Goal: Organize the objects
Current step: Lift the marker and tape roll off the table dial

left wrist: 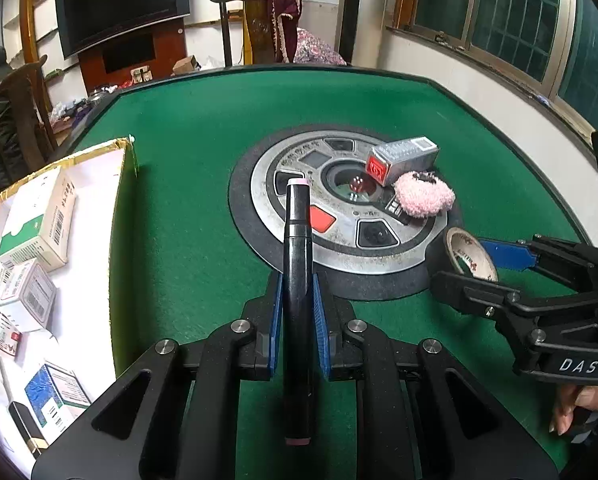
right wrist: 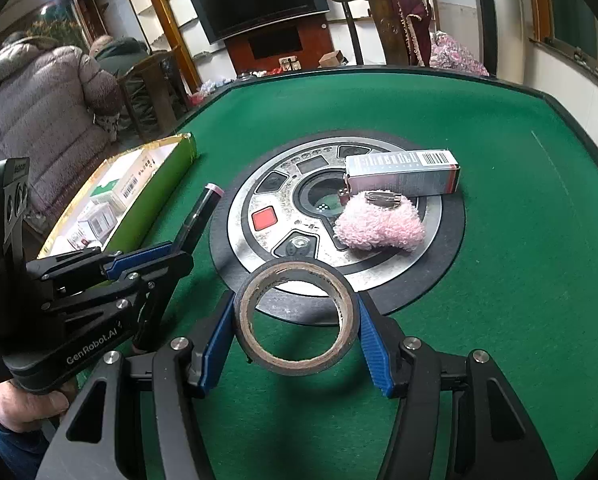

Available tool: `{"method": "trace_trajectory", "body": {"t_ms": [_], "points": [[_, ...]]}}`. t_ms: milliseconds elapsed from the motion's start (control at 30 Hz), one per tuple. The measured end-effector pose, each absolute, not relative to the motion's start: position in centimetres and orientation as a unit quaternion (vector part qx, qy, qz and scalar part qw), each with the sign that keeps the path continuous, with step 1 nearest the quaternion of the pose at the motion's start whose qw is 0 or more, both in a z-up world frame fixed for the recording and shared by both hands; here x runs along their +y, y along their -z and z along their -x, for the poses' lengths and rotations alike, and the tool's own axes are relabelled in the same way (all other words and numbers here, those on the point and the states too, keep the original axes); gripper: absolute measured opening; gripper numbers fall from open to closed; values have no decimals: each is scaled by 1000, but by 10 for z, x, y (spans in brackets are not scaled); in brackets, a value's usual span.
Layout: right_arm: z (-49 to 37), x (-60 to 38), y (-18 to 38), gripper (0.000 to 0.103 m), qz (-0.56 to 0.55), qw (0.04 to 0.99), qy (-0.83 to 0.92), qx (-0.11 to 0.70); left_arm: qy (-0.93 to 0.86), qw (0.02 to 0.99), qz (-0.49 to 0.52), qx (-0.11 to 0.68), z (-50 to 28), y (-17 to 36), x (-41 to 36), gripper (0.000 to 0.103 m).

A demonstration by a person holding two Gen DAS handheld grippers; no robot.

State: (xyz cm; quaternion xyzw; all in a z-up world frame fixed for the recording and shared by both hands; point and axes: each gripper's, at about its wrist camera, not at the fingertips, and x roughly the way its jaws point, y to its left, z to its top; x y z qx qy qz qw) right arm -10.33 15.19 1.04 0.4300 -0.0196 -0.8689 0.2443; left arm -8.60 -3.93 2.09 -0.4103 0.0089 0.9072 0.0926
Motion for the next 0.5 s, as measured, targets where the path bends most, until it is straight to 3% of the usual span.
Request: {"method": "trace_trajectory", "body": {"t_ms": [500], "points": [[97,142,-19,58,-396,218,892,11,-927,106,359,-28,74,-49,-53,14]]}}
